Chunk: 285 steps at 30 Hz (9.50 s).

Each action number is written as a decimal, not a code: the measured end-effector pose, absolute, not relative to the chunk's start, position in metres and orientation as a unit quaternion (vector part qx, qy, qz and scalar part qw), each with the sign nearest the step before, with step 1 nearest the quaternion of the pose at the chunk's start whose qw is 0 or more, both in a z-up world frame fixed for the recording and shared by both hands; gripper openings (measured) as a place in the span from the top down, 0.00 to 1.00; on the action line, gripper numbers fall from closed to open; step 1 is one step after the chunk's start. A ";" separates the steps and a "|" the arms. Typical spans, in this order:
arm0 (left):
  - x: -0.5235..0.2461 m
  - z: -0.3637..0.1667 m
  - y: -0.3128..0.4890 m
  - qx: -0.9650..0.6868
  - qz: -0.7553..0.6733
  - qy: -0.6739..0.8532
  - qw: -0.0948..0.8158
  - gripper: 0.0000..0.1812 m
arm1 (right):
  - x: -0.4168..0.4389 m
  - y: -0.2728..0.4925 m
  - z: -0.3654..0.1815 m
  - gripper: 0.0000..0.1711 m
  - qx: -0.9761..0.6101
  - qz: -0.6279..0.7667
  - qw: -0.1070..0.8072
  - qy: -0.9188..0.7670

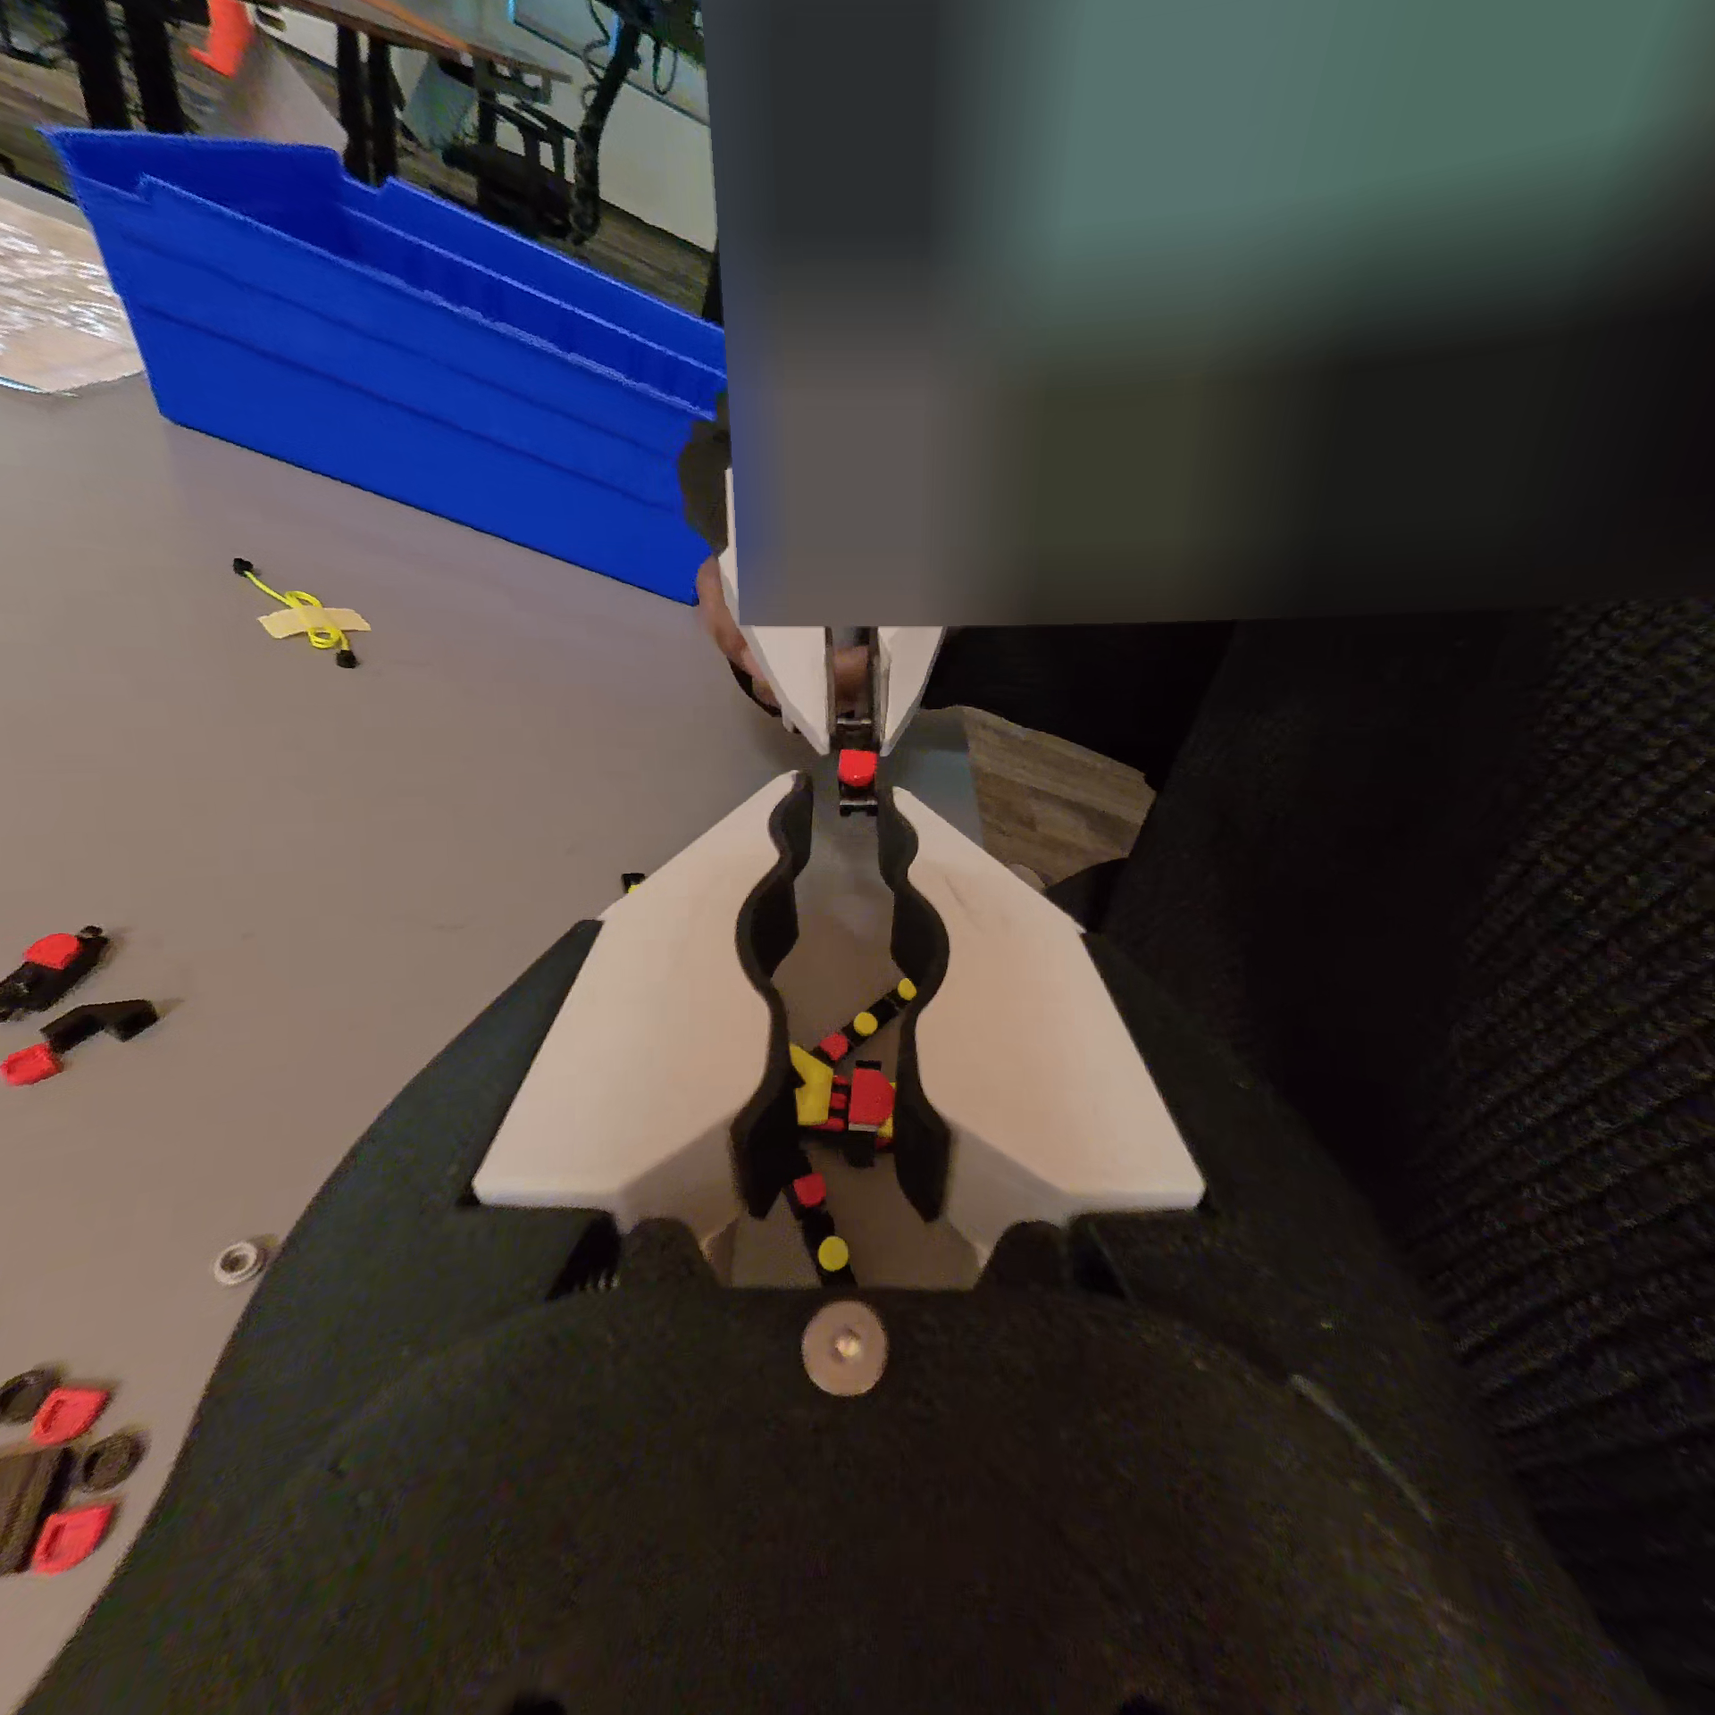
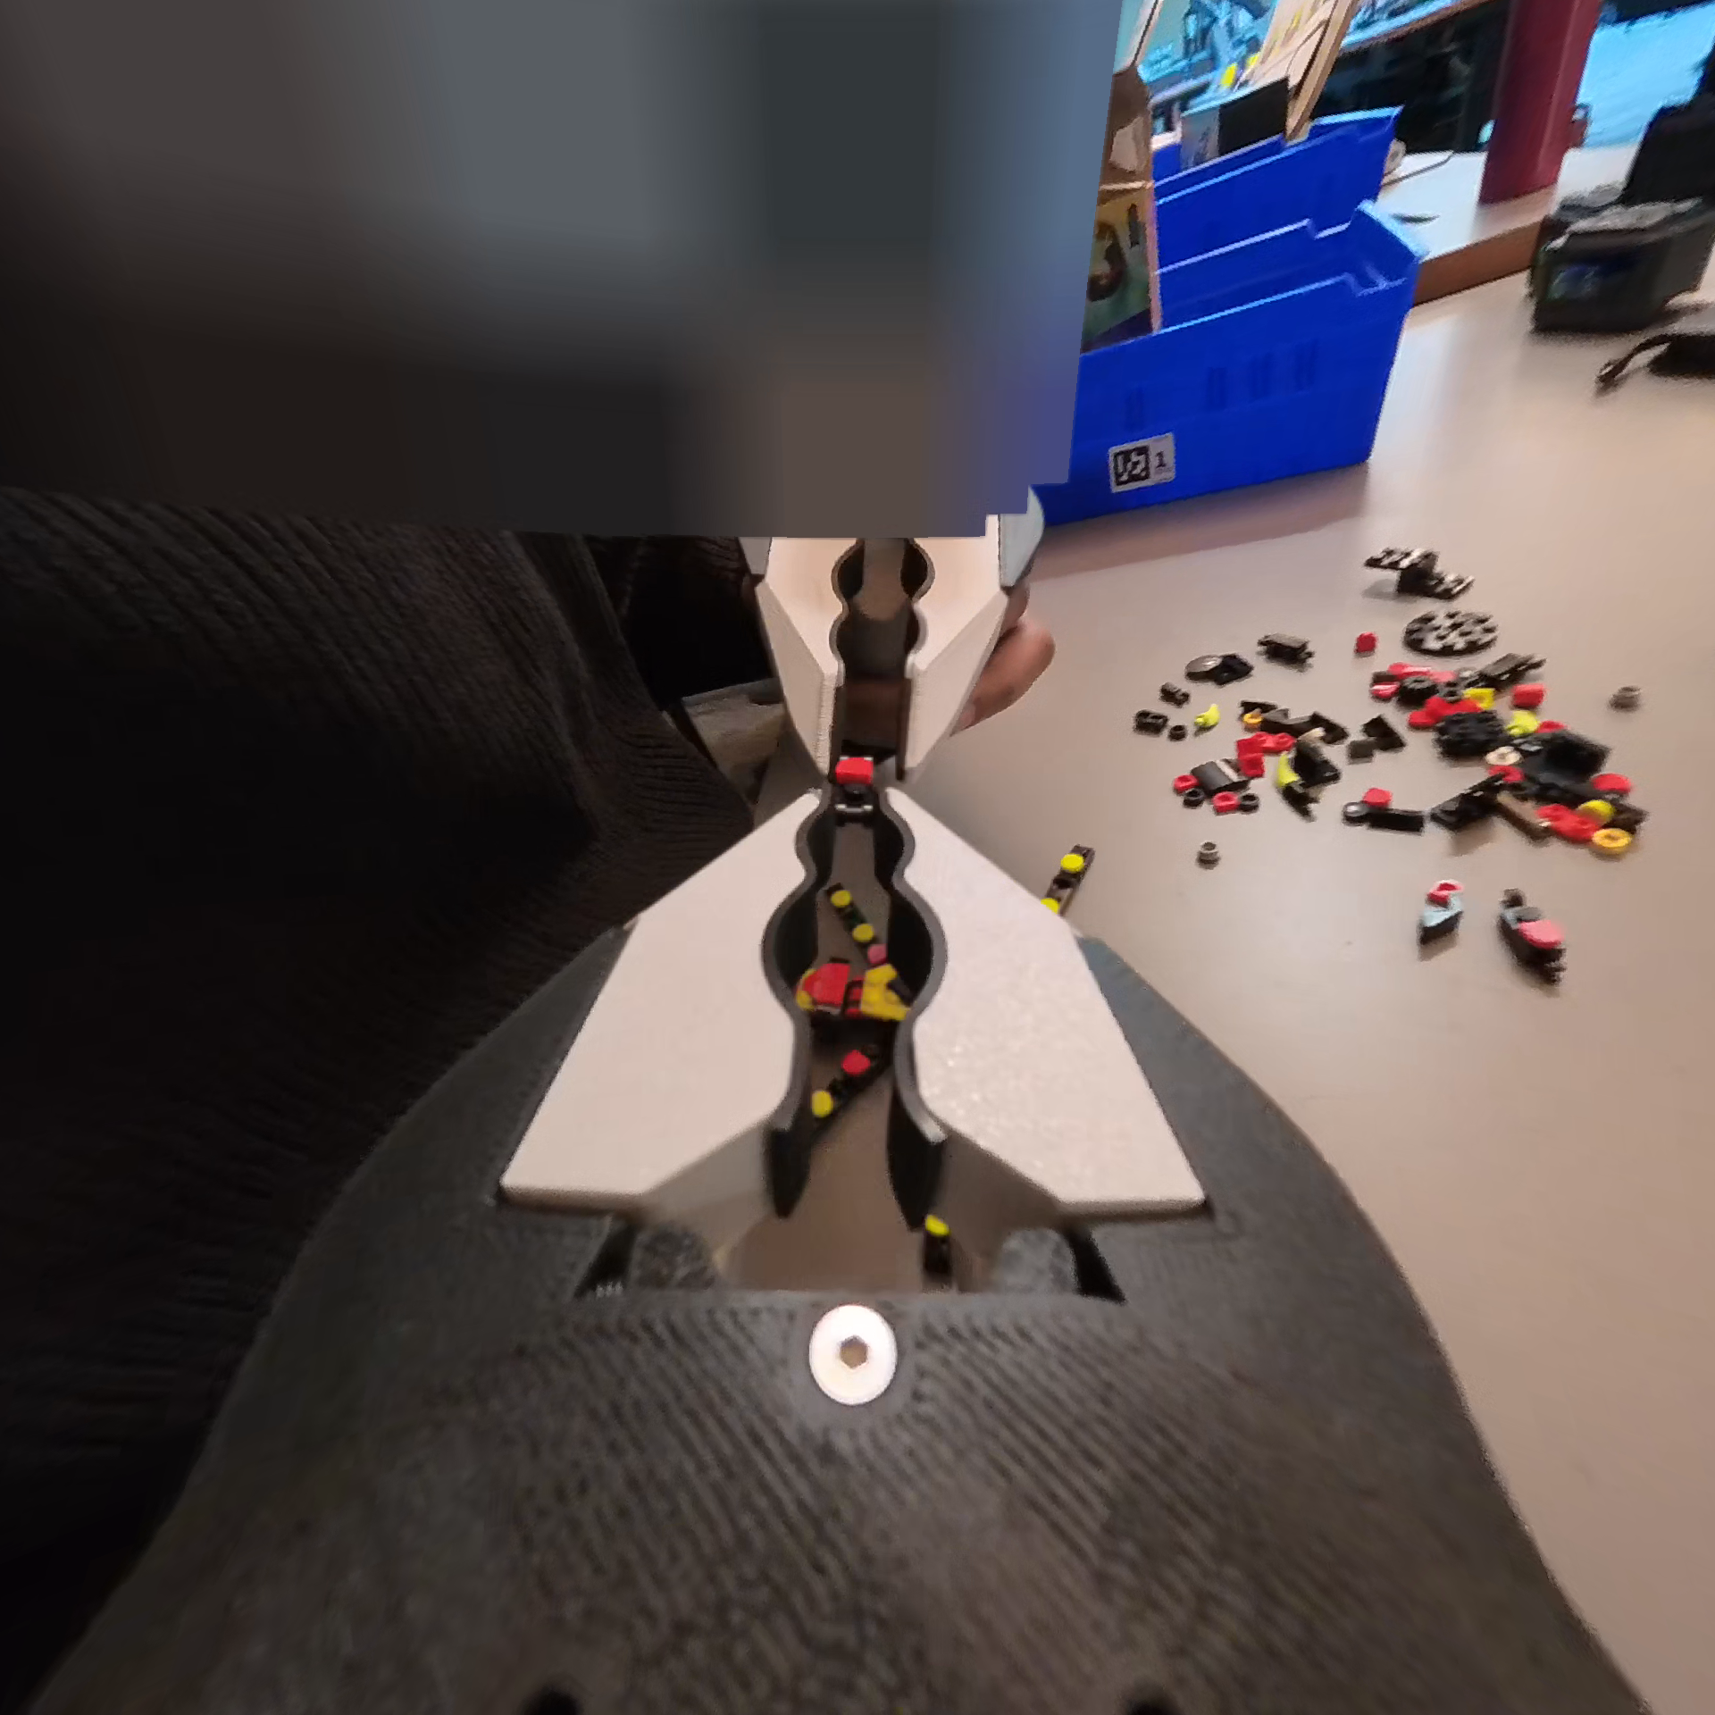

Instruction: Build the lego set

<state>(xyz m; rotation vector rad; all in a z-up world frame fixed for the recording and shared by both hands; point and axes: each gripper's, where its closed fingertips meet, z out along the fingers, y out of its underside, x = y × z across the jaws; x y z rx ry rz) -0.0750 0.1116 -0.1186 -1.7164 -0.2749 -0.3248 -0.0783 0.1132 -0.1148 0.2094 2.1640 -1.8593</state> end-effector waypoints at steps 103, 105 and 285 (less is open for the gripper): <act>-0.089 -0.134 0.111 -0.763 -0.098 -0.138 0.624 0.88 | -0.094 0.113 -0.130 0.97 0.071 -0.628 0.043 0.774; -0.090 -0.136 0.111 -0.766 -0.095 -0.138 0.621 0.88 | -0.095 0.113 -0.131 0.97 0.073 -0.626 0.042 0.775; -0.159 -0.213 0.132 -0.868 0.008 -0.222 0.444 0.92 | -0.151 0.187 -0.226 0.94 0.227 -0.371 -0.147 0.888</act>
